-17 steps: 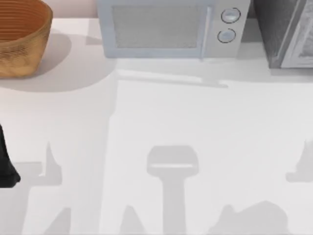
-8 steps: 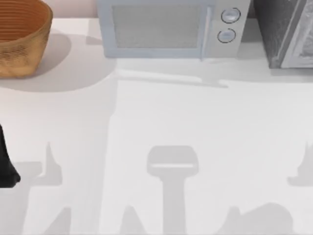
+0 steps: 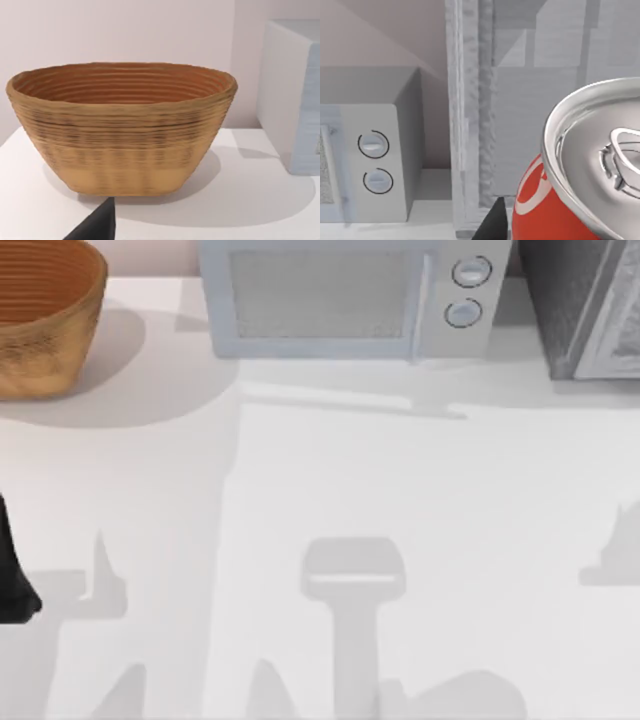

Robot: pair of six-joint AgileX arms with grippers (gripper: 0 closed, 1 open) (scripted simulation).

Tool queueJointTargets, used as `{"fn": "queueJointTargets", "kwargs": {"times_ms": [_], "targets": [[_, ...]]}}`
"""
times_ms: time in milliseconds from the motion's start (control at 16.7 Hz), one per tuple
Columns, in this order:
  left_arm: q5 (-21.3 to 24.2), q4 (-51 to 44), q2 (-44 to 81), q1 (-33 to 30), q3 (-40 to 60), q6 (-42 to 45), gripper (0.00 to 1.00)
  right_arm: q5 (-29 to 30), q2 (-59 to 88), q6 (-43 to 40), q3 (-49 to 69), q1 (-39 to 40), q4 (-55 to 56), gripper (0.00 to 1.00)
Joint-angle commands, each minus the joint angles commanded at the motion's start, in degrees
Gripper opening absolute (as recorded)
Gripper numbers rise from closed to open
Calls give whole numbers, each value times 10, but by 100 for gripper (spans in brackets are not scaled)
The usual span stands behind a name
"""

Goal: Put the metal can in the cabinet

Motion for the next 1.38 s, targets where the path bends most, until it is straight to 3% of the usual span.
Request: {"fn": "queueJointTargets", "kwargs": {"times_ms": [1380], "targets": [[0,0,0,0,0,0,100,70,535,6,688,79,-177,0]]}}
